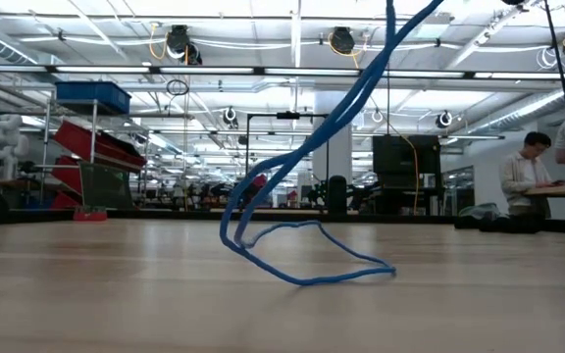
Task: Coil cords
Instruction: Coil the blue wire onto a spool
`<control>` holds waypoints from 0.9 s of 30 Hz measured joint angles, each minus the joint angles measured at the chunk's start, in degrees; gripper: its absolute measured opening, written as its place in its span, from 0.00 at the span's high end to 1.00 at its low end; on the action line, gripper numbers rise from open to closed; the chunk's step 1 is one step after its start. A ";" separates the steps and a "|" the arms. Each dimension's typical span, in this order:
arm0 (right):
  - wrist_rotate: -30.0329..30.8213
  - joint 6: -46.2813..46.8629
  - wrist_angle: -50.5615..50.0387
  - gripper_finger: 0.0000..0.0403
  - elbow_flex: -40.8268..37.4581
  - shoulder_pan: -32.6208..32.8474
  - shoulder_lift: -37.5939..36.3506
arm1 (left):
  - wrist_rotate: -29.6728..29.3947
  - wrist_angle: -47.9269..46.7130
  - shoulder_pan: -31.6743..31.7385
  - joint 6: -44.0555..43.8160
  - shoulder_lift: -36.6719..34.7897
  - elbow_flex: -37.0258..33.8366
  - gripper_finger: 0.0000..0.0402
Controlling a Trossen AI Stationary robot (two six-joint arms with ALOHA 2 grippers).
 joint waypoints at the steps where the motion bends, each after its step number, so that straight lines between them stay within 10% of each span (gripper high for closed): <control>1: -0.01 -0.30 0.00 0.79 0.00 0.00 0.00 | 0.00 0.04 -0.04 0.00 0.00 0.02 0.98; 27: -6.89 -14.19 4.46 0.70 0.00 0.37 2.84 | 4.76 -0.33 0.72 -2.22 0.00 -1.18 0.98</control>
